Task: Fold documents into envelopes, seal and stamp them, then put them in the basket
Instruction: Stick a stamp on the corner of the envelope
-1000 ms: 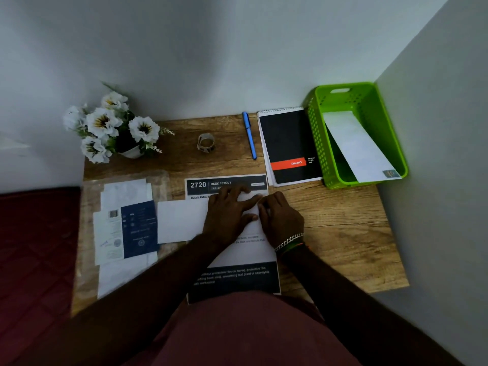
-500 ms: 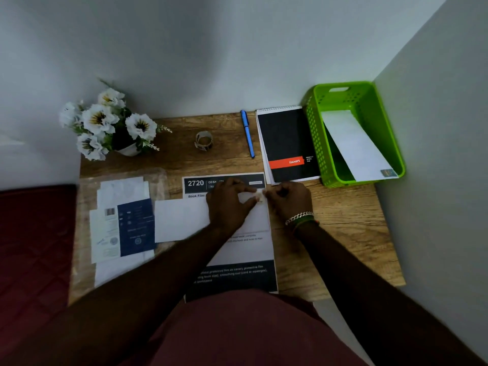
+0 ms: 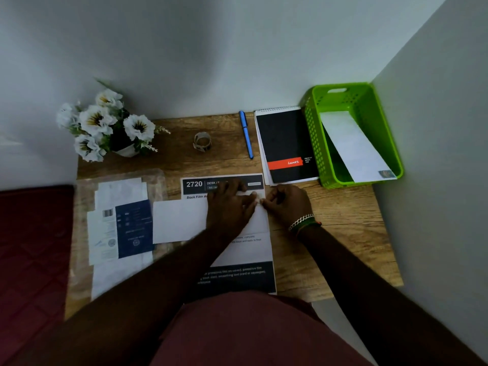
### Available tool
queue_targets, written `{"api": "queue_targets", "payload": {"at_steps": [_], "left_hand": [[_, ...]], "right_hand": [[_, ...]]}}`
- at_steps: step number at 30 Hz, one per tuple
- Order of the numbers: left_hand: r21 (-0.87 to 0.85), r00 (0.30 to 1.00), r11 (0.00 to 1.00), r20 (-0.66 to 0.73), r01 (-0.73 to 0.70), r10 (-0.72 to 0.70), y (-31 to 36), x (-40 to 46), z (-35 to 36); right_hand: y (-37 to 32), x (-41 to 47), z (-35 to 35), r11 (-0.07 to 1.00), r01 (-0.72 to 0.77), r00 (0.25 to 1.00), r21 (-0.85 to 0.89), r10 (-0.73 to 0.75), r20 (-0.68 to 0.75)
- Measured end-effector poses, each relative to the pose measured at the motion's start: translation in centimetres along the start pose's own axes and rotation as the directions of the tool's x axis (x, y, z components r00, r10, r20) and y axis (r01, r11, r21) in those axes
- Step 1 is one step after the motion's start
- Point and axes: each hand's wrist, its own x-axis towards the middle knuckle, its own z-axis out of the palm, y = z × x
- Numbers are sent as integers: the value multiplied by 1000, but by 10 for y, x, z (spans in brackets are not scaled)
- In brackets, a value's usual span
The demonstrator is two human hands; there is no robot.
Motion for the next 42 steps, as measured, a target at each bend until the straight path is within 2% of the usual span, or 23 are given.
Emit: {"api": "queue_targets", "payload": {"at_steps": [8, 15, 18, 21, 27, 35, 42], "left_hand": [[-75, 991, 992, 73, -105, 111, -19, -1, -6], [-100, 996, 991, 26, -86, 89, -17, -1, -4], [-158, 1000, 987, -6, -23, 23, -9, 5, -5], [-172, 999, 985, -8, 31, -33, -6, 9, -5], [-135, 1000, 991, 5, 14, -13, -6, 9, -4], [-140, 1000, 990, -9, 8, -9, -9, 9, -1], [-149, 1000, 989, -10, -21, 20, -12, 8, -1]], "right_hand": [[-9, -9, 12, 996, -78, 994, -30, 76, -75], [-7, -12, 9, 996, -93, 995, 4, 93, -38], [-7, -11, 7, 994, -101, 993, 38, 103, -51], [-9, -10, 8, 996, -87, 995, -1, 87, -55], [-6, -11, 9, 997, -81, 995, 11, 81, -65], [-13, -5, 18, 978, -197, 966, 65, 205, -156], [-7, -11, 13, 995, -99, 988, 8, 100, -114]]}}
